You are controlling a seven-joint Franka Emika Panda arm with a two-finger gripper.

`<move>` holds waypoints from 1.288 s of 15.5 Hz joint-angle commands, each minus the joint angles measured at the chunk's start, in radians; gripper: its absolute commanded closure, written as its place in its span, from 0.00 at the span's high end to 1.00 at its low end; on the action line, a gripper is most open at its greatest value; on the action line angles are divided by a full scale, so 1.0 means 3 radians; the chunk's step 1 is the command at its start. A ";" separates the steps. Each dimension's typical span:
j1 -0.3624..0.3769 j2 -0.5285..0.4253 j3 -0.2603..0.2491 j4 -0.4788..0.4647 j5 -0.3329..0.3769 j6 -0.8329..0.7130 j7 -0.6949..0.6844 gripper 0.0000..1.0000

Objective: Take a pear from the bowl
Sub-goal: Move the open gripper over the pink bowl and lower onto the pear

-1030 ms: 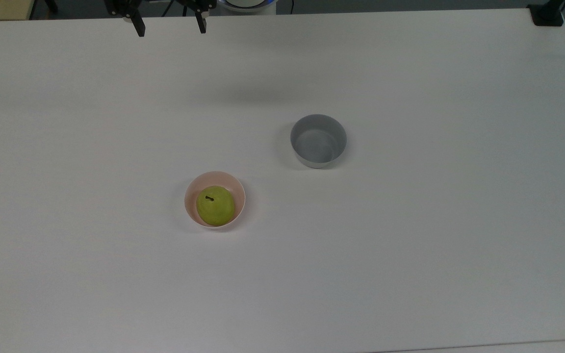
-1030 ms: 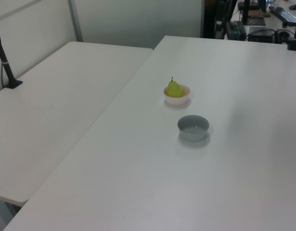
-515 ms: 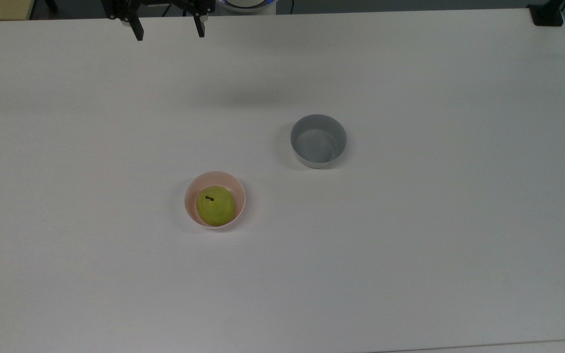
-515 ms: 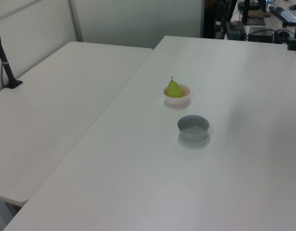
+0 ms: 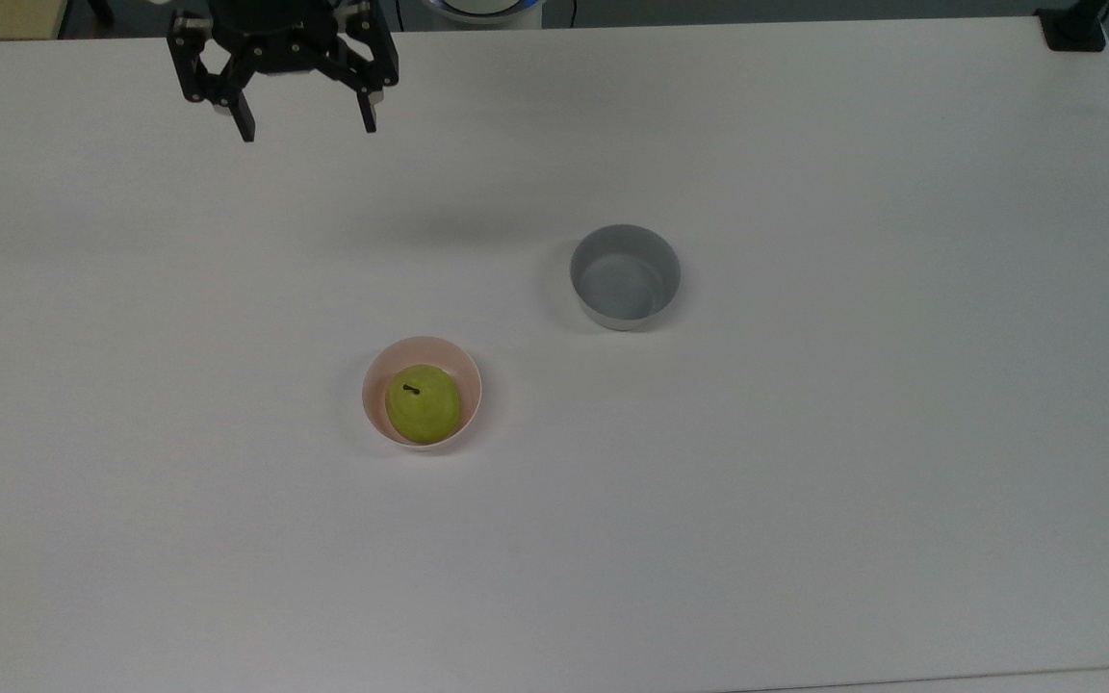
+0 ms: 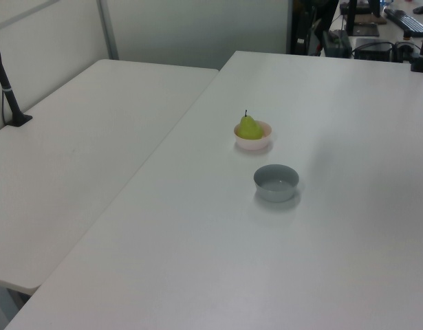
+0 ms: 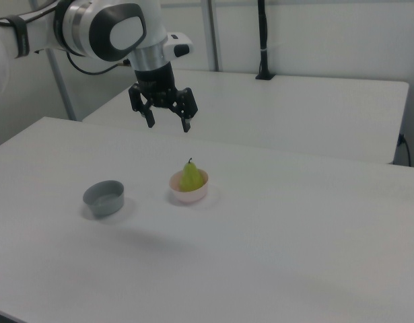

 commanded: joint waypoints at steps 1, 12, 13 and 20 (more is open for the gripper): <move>0.0104 0.0142 0.0013 0.0066 -0.0110 0.0071 -0.0022 1.00; 0.0360 0.0694 0.0003 0.0040 -0.0192 0.0812 0.0309 1.00; 0.0431 0.0746 0.0003 0.0035 -0.0202 0.0889 0.0452 1.00; 0.0539 0.1104 0.0008 0.0040 -0.0560 0.1262 0.0934 1.00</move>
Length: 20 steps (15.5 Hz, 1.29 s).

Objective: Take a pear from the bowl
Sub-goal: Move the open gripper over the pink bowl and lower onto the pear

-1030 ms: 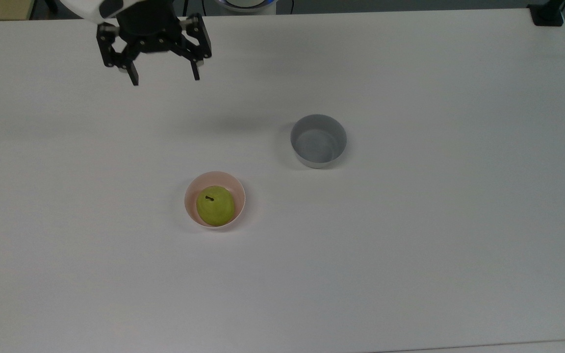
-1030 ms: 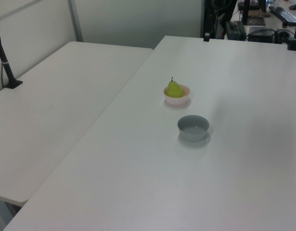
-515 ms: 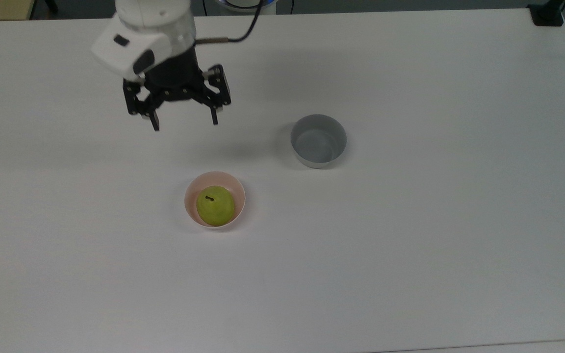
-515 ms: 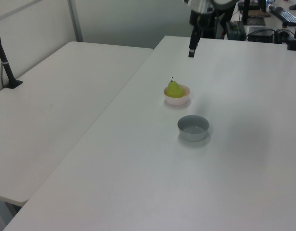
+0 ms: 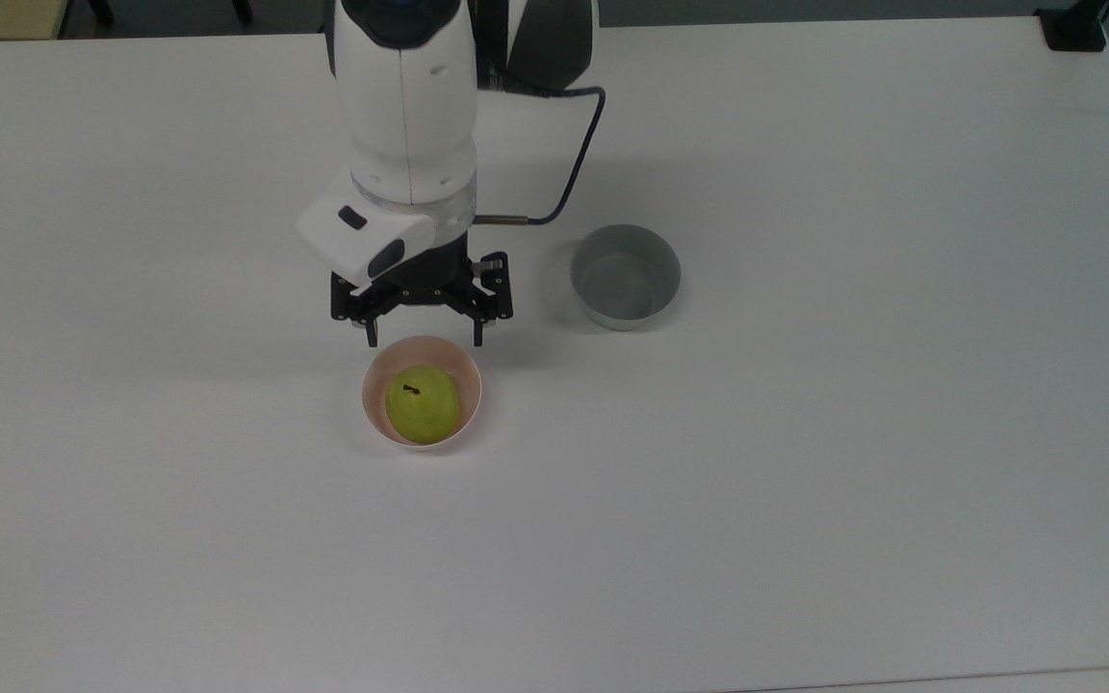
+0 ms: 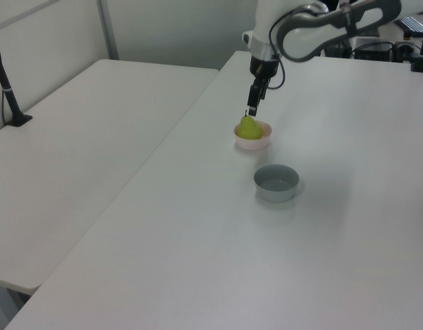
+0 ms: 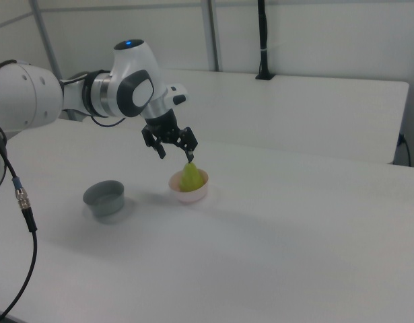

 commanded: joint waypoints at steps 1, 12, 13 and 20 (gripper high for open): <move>0.0014 0.0105 -0.0020 0.0018 -0.0137 0.0068 0.0084 1.00; -0.0002 0.0371 -0.0025 0.0028 -0.0331 0.0318 -0.0008 1.00; -0.0002 0.0382 -0.0025 0.0028 -0.0352 0.0323 -0.0003 1.00; -0.0007 0.0453 -0.0025 0.0023 -0.0352 0.0482 0.0012 0.80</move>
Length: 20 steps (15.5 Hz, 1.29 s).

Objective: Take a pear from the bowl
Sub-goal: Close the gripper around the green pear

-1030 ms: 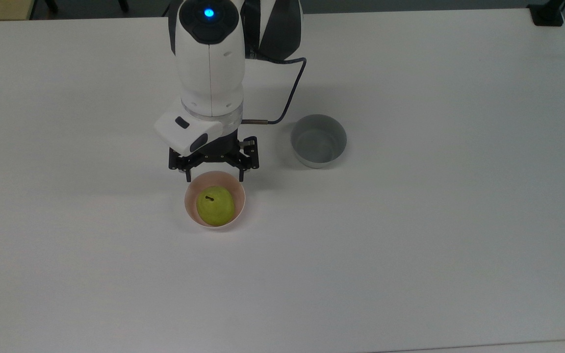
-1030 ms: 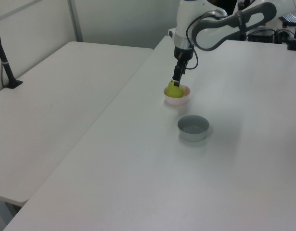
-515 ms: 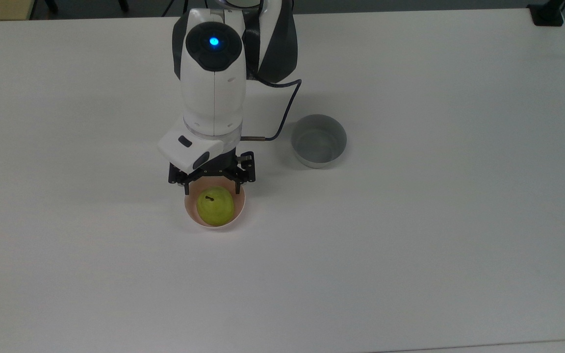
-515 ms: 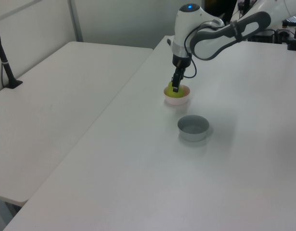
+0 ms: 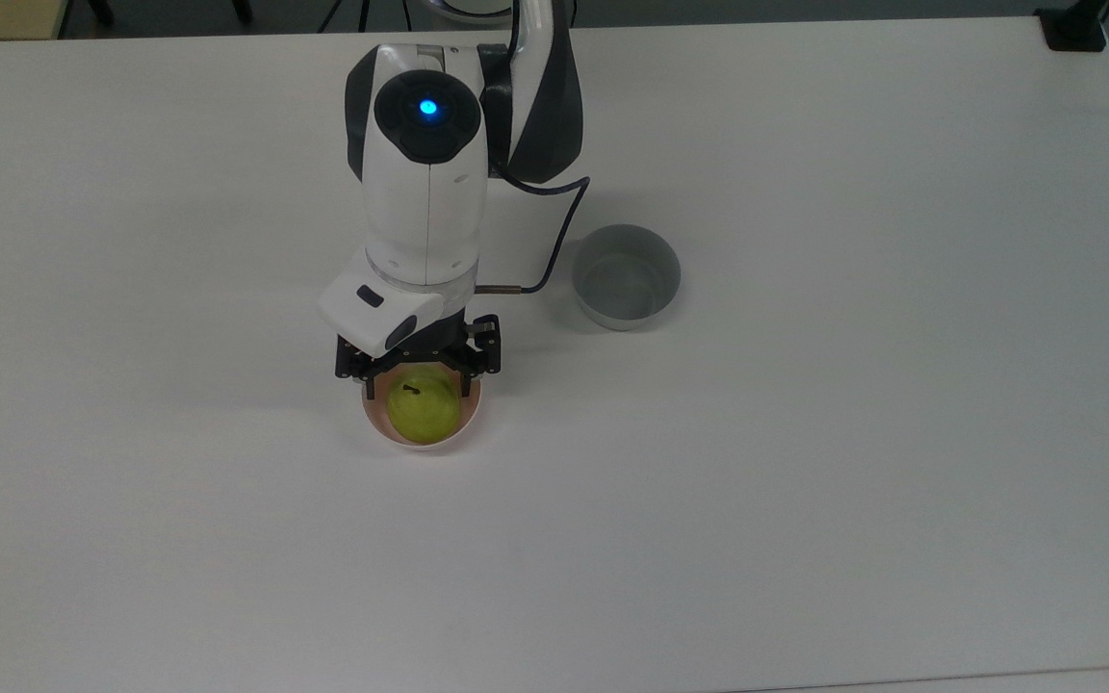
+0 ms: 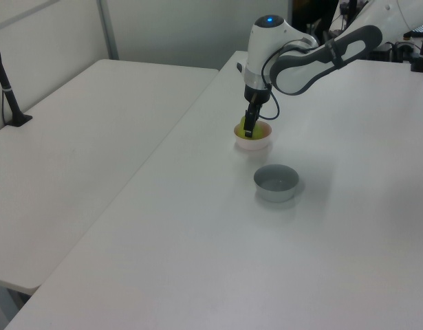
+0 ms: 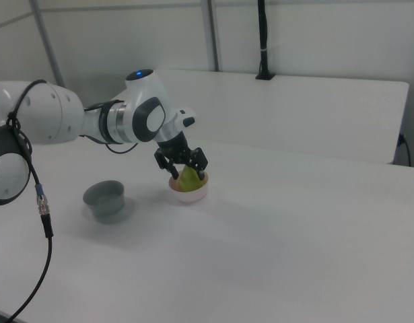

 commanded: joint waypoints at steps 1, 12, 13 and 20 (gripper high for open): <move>0.0009 0.0032 -0.0014 0.0018 -0.0066 0.0068 0.0018 0.65; -0.0032 -0.0070 -0.0014 0.0028 -0.0015 0.0063 0.0013 0.00; -0.0037 -0.0116 -0.0009 0.0028 -0.0004 0.0058 0.0013 0.00; -0.0119 -0.0438 0.0021 0.0049 0.0113 -0.0136 0.0018 0.00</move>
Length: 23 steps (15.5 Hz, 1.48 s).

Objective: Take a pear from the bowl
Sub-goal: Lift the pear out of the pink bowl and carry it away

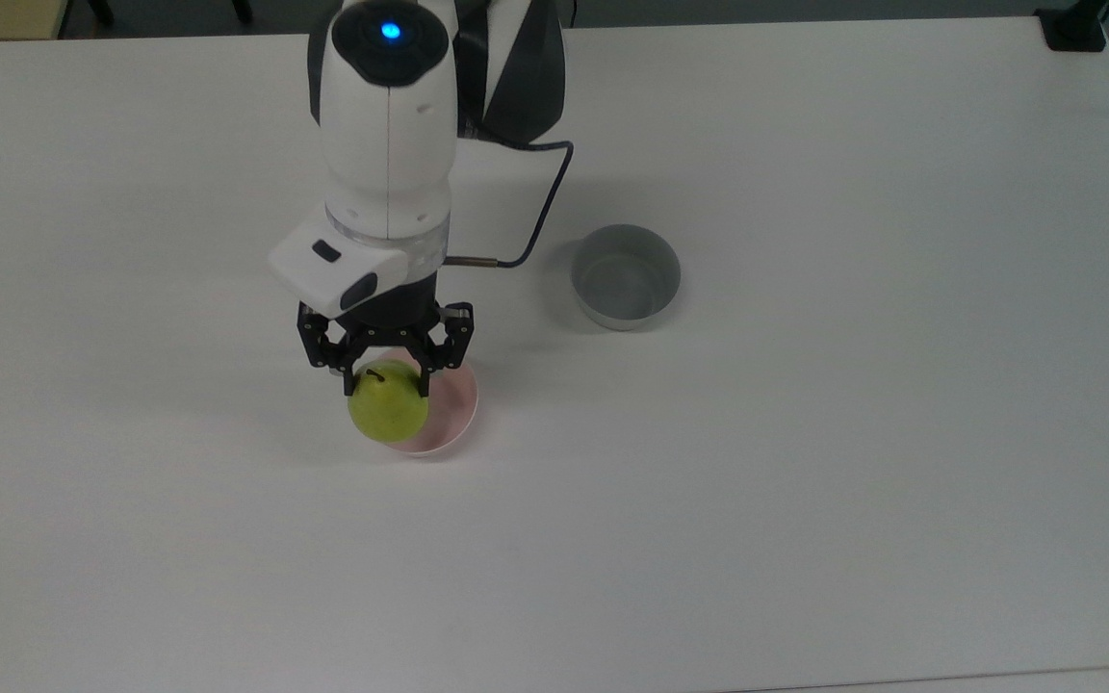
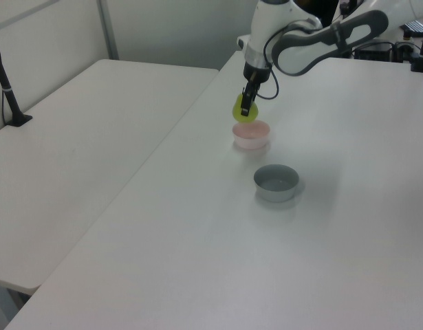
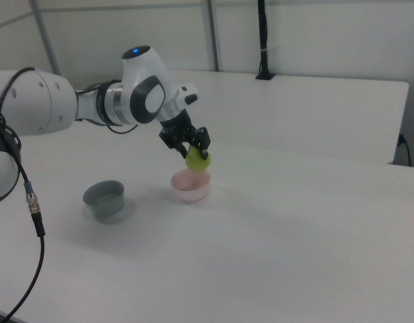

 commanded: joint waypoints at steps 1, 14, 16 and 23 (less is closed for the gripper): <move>-0.0044 -0.0245 0.0022 -0.0018 0.0115 -0.0220 0.0012 0.00; -0.0259 -0.0475 0.0047 0.0627 0.0463 -0.1852 -0.0739 0.00; -0.0361 -0.0485 0.0037 0.0627 0.0468 -0.1858 -0.0979 0.00; -0.0806 -0.0444 -0.0009 0.0607 0.0770 -0.1542 -0.1691 0.00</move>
